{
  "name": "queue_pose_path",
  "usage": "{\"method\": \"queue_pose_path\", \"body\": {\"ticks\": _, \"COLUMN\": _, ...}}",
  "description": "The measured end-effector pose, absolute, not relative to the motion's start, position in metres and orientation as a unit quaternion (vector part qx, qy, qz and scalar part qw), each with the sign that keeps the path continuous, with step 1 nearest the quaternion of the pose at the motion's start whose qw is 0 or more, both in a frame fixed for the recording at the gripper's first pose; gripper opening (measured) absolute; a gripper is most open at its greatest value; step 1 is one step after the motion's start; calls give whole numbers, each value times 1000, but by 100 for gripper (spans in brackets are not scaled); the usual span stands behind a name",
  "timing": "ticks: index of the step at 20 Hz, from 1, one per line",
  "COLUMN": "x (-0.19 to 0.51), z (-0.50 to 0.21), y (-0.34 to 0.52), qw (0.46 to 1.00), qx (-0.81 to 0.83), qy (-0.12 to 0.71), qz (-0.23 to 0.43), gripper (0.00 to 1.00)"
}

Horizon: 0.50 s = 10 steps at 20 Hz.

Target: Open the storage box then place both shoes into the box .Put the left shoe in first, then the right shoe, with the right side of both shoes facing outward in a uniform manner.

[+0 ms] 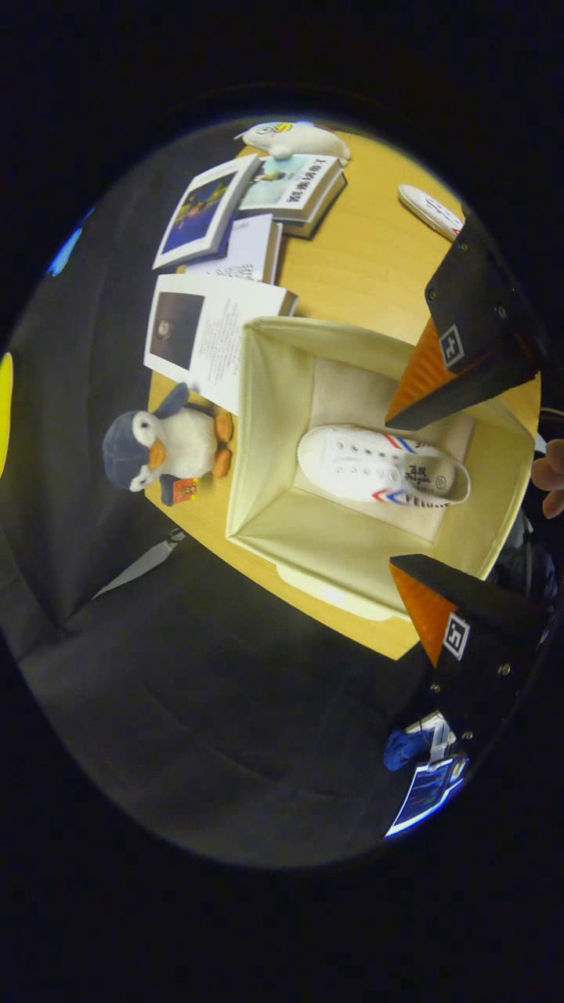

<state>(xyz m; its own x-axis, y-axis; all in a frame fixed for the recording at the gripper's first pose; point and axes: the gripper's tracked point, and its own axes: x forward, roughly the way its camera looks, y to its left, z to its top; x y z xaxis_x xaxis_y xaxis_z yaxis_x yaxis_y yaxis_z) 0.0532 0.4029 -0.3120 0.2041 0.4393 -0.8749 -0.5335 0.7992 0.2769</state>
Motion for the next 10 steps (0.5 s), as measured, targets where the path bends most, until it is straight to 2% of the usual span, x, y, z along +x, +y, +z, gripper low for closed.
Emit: {"method": "queue_pose_path", "body": {"ticks": 10, "x": 56, "z": -253, "y": 334, "qw": 801, "qx": 4, "qy": 519, "qz": 298, "gripper": 97}}
